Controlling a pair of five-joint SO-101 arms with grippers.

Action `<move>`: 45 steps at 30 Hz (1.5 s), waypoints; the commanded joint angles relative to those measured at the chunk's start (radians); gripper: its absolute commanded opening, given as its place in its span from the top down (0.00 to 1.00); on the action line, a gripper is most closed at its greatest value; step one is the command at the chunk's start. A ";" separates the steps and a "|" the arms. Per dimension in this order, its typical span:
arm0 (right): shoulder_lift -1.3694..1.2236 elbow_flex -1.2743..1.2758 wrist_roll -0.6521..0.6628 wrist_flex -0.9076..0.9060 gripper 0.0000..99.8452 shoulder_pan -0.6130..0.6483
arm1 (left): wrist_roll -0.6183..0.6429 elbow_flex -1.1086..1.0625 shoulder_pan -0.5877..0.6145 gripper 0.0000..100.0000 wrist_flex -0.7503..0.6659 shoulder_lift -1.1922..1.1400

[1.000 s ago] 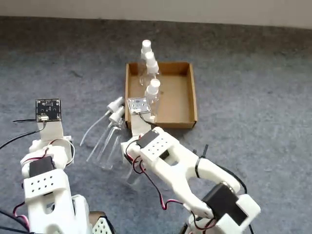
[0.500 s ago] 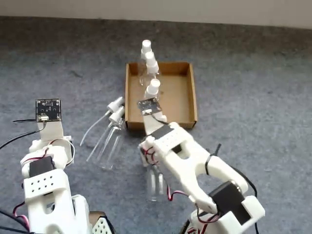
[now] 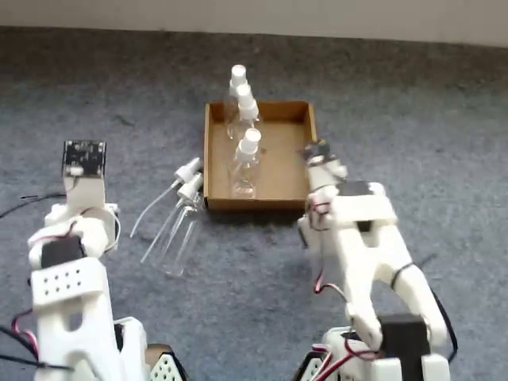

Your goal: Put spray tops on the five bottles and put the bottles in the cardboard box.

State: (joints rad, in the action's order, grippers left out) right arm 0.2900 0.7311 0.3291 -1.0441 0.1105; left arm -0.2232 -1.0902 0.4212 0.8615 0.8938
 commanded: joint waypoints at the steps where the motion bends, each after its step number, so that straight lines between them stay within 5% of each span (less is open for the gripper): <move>1: 0.105 -0.005 0.152 -0.004 1.00 -0.156 | -0.009 0.390 -0.097 0.87 0.201 -0.286; 10: -0.139 -0.189 0.344 0.073 1.00 -0.423 | -0.034 1.115 -0.286 0.81 0.373 -0.963; 18: -0.254 -0.318 0.462 0.105 1.00 -0.610 | -0.032 1.389 -0.289 0.81 0.422 -1.214; 22: -0.242 -0.317 0.520 0.105 0.98 -0.573 | -0.005 1.414 -0.323 0.81 0.422 -1.221; 28: -0.077 -0.302 0.262 0.077 0.98 -0.398 | 0.060 1.419 -0.334 0.81 0.436 -1.214; 35: 0.467 0.217 0.107 0.283 0.98 -0.170 | 0.124 1.356 -0.269 0.81 0.437 -1.106; 45: 1.069 0.811 0.114 0.374 0.98 -0.096 | 0.127 0.802 -0.268 0.81 0.235 -0.679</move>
State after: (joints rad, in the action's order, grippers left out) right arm 1.2137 1.4845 0.4457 -0.7004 0.0031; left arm -0.1082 -0.0959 0.1389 1.1868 0.0069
